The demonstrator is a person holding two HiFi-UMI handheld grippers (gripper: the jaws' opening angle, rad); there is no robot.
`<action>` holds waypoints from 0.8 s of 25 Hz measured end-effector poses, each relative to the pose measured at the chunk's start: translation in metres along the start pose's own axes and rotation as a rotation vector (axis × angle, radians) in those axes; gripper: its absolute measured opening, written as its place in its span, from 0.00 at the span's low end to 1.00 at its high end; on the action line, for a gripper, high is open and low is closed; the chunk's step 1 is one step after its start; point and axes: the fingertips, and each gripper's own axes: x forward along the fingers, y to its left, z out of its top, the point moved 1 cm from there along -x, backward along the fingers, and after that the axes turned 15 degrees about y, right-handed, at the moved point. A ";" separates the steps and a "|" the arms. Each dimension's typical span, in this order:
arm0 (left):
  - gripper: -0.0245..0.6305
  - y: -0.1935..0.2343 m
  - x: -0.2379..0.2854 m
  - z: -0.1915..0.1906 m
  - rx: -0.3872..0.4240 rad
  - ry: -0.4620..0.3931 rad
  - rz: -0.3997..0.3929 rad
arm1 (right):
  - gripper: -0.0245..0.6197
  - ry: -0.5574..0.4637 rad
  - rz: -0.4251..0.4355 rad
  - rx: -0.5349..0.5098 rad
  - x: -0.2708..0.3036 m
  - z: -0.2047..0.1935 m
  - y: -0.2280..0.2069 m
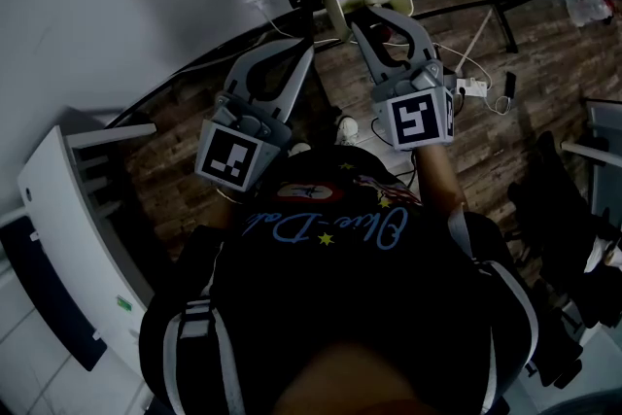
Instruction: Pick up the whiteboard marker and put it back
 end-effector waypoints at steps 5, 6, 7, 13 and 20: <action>0.06 -0.001 0.001 0.002 0.010 -0.001 -0.002 | 0.17 -0.033 0.003 0.083 -0.006 0.004 -0.009; 0.06 -0.002 0.001 0.002 0.011 -0.001 -0.003 | 0.17 -0.037 0.006 0.102 -0.007 0.004 -0.011; 0.06 -0.003 0.002 0.003 0.011 -0.001 -0.005 | 0.17 -0.041 0.009 0.120 -0.008 0.004 -0.013; 0.06 -0.007 0.003 0.006 0.021 -0.005 -0.016 | 0.17 -0.070 0.009 0.200 -0.019 0.008 -0.022; 0.06 -0.010 0.007 0.010 0.026 -0.014 -0.033 | 0.17 -0.121 -0.003 0.277 -0.033 0.013 -0.036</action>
